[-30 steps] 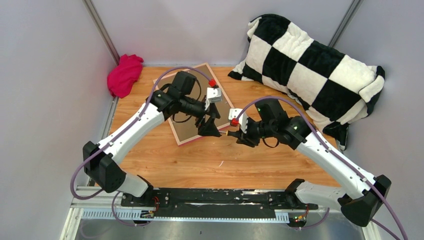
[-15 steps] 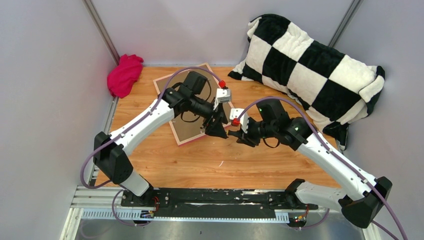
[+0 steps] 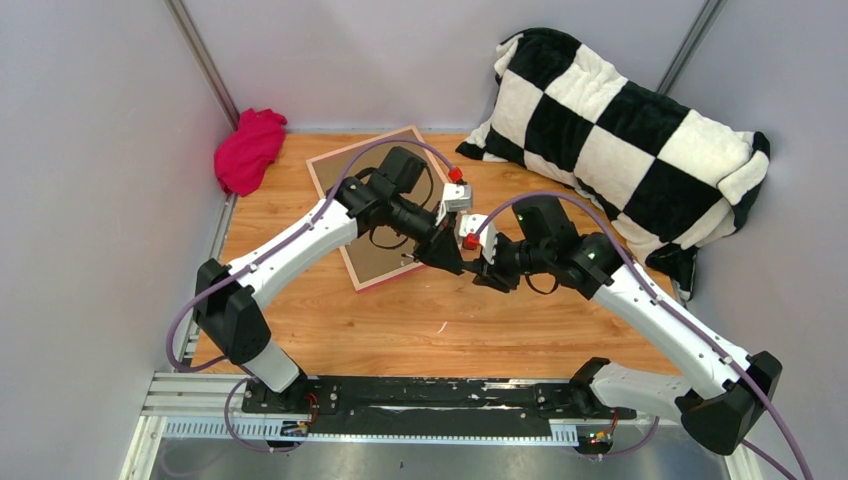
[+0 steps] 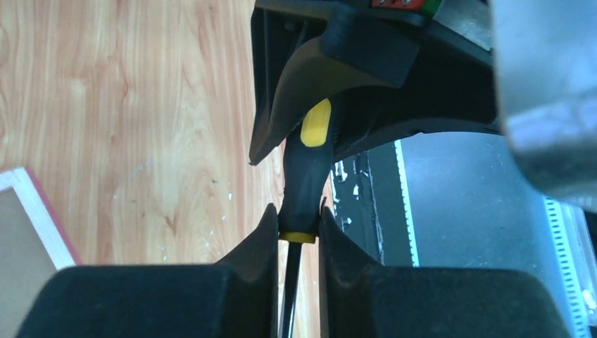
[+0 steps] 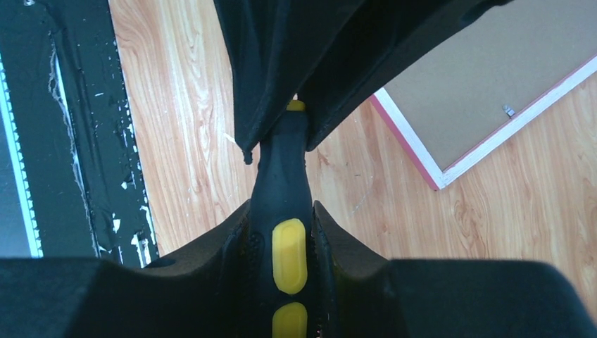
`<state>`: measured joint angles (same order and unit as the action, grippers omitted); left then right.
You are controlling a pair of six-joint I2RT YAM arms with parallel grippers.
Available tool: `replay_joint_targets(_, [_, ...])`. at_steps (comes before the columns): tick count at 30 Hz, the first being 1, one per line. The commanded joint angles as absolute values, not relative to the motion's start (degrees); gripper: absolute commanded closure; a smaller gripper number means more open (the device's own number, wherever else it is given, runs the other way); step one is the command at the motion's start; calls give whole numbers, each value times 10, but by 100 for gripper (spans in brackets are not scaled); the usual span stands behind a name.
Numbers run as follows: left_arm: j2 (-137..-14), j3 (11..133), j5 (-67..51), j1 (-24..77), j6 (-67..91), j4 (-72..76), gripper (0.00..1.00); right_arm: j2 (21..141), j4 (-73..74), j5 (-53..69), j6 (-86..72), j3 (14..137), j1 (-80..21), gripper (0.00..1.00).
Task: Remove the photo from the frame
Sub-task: Adjust the screwdriver.
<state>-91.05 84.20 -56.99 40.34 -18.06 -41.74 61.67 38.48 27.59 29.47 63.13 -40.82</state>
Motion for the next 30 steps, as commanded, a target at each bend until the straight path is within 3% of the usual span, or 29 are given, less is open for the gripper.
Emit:
replay_joint_targets(1, [-919, 861, -575, 407, -183, -414, 100, 626, 376, 284, 277, 633, -402, 100])
replay_joint_targets(10, [-911, 868, -555, 405, -185, -415, 100, 637, 391, 305, 238, 669, -364, 100])
replay_joint_targets(15, [-903, 889, -543, 396, -179, -415, 100, 633, 406, 373, 222, 696, -321, 82])
replay_joint_targets(16, [-903, 893, -542, 394, -176, -415, 100, 630, 406, 378, 221, 697, -317, 76])
replay_joint_targets(18, [-901, 904, -538, 391, -170, -415, 100, 622, 406, 391, 220, 697, -310, 38])
replay_joint_targets(19, [-901, 909, -536, 389, -167, -416, 100, 618, 405, 397, 218, 699, -307, 32])
replay_joint_targets(30, [-891, 974, -533, 382, -136, -416, 100, 596, 357, 561, 128, 742, -227, 31])
